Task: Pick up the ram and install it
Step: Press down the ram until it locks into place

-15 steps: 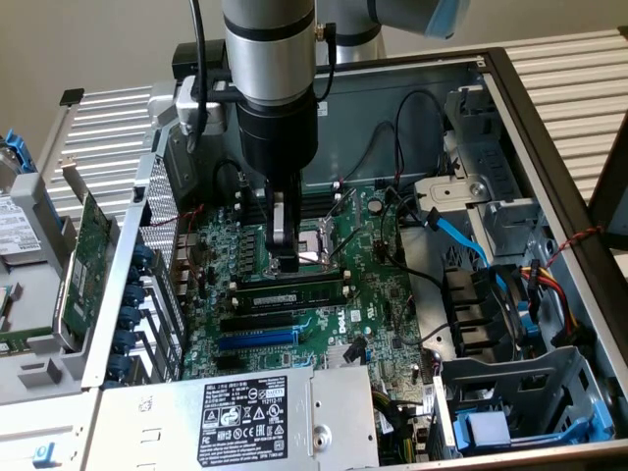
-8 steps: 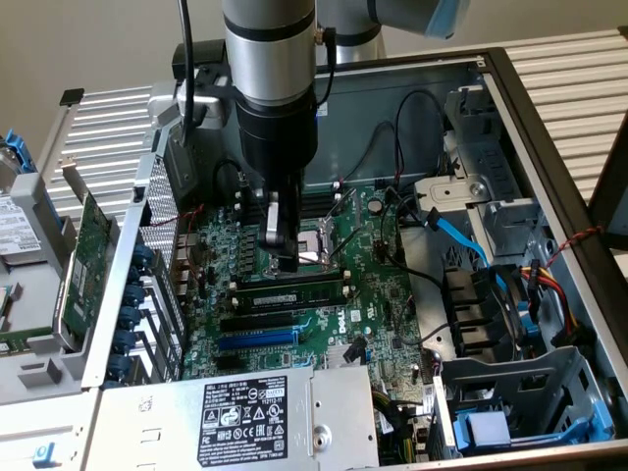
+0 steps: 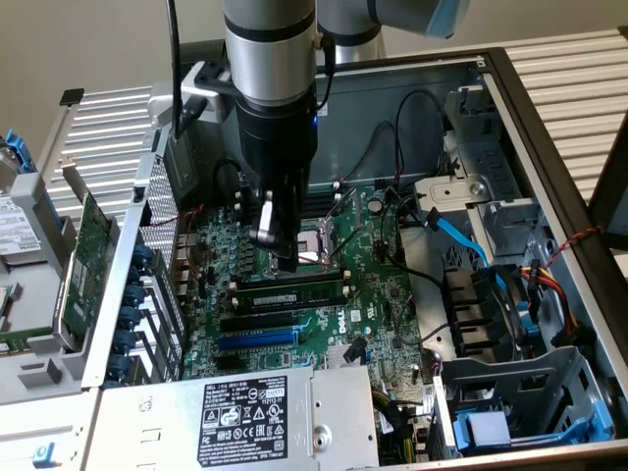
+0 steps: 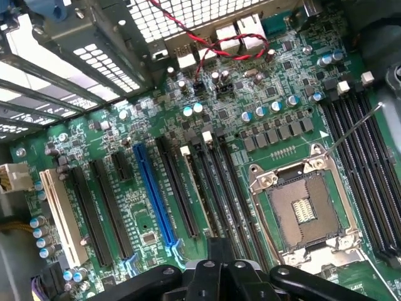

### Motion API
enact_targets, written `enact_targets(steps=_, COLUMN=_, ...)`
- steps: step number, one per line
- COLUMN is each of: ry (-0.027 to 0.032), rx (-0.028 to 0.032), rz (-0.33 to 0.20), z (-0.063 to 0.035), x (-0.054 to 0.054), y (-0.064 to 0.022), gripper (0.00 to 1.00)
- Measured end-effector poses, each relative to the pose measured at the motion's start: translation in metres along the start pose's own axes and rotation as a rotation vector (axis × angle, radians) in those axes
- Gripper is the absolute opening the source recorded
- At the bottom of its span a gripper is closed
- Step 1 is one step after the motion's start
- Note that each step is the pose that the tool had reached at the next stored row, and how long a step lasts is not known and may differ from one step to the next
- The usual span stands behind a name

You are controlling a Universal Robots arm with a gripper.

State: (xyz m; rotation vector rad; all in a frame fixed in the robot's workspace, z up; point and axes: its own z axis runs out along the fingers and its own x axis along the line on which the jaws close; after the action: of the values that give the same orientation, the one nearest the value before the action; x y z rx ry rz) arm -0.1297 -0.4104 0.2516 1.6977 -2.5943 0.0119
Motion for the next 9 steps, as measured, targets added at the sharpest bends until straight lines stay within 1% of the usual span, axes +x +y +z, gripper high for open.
enact_targets(steps=9, ry=-0.0026, rx=-0.0061, rz=0.16, z=0.0004, x=0.0, y=0.0, gripper=0.1)
